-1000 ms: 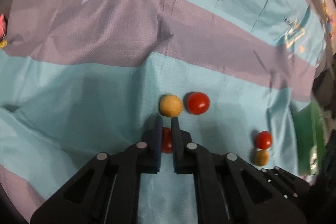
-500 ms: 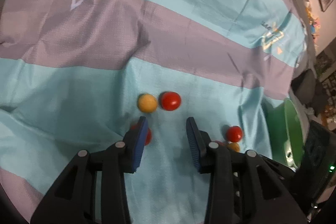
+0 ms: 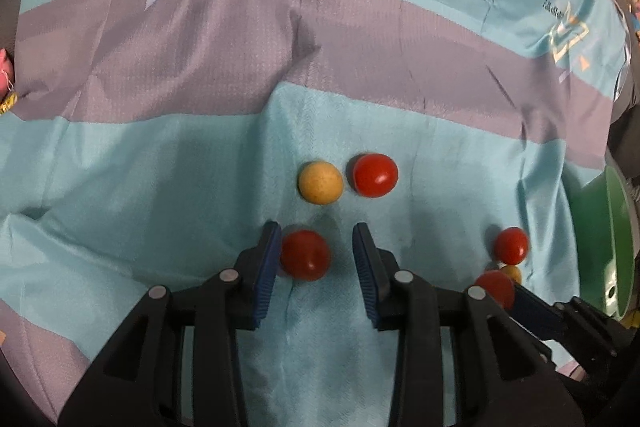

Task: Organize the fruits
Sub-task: 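Grasp a red cherry tomato with the left gripper while the right gripper grasps another, then lift both held cherry tomatoes and move them toward the green bowl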

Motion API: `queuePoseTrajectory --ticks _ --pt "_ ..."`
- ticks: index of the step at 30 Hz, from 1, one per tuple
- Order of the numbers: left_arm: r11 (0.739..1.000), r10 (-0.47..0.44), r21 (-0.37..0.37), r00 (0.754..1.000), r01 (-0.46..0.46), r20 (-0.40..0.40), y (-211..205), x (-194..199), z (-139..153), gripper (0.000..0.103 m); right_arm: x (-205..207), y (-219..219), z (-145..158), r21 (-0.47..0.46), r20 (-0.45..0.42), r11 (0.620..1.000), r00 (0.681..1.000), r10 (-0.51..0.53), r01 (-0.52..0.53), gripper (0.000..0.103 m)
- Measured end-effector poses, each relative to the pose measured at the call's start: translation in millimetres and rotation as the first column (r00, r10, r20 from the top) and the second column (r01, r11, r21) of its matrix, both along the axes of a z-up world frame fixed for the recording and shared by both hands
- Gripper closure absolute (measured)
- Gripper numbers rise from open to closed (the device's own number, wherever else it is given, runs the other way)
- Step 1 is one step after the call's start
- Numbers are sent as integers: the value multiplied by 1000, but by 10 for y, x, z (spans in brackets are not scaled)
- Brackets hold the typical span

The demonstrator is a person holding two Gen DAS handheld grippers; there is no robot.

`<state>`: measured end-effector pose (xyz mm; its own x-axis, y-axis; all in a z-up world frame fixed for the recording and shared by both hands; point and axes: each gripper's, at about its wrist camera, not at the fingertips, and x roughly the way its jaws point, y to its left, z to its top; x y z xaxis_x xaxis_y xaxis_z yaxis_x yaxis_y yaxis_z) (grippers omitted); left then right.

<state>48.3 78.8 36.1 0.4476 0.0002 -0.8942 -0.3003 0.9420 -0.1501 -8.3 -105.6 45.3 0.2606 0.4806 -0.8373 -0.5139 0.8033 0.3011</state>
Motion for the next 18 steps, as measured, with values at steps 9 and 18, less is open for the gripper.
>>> queuePoseTrajectory --ticks 9,18 --pt "999 48 11 999 -48 -14 -51 80 -108 80 14 2 -31 -11 -7 1000 1000 0 0 77" --pt "987 91 -140 992 -78 85 90 -105 -29 81 20 7 -28 -22 -1 1000 1000 -10 10 77"
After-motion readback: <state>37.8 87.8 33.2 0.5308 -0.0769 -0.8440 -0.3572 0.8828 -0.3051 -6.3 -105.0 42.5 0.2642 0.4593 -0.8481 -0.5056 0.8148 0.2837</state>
